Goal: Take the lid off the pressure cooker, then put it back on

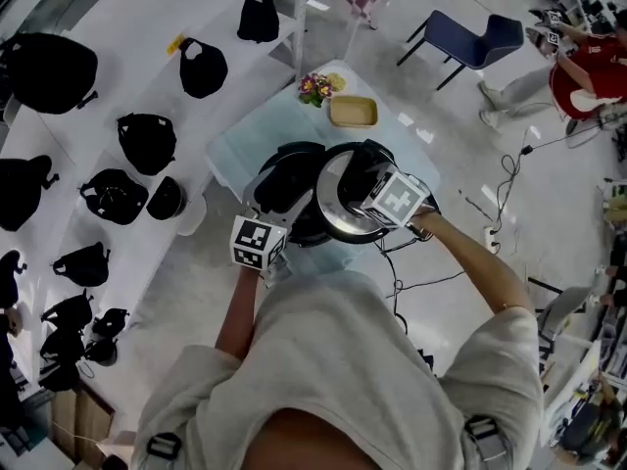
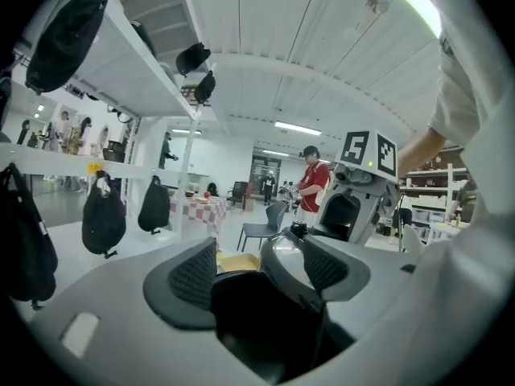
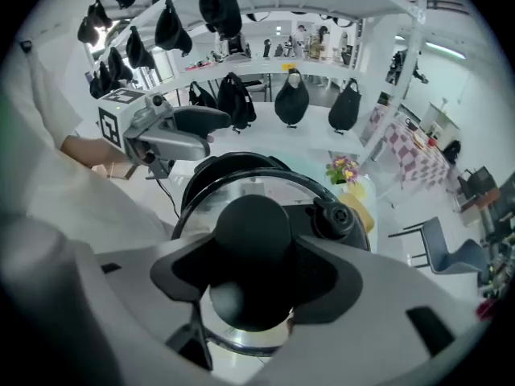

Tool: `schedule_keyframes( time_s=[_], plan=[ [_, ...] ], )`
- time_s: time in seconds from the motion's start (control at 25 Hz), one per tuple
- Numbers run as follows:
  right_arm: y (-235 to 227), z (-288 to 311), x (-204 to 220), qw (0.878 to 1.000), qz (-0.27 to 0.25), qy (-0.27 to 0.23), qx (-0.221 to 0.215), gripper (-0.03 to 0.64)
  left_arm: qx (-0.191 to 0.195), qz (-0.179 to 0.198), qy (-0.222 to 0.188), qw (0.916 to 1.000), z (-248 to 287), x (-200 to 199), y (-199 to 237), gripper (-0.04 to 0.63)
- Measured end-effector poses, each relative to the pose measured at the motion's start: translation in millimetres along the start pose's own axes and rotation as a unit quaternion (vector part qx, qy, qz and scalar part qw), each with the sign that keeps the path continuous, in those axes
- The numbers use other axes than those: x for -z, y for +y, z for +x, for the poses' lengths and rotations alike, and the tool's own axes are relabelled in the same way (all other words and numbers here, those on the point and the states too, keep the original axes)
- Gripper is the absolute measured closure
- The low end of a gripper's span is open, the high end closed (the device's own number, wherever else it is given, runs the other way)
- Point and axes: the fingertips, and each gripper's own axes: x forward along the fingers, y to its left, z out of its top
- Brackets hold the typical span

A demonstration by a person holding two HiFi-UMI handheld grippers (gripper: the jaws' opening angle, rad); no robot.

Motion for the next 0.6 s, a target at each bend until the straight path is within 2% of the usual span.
schedule_keyframes(
  time_s=[0.36, 0.6],
  plan=[
    [-29, -46, 96, 0.993, 0.103, 0.001, 0.057, 0.347, 0.085, 0.029, 0.011, 0.9959, 48, -6, -62, 0.264],
    [-40, -53, 146, 0.986, 0.155, 0.007, 0.068, 0.347, 0.107, 0.036, 0.019, 0.9934, 64, -7, -84, 0.264]
  ],
)
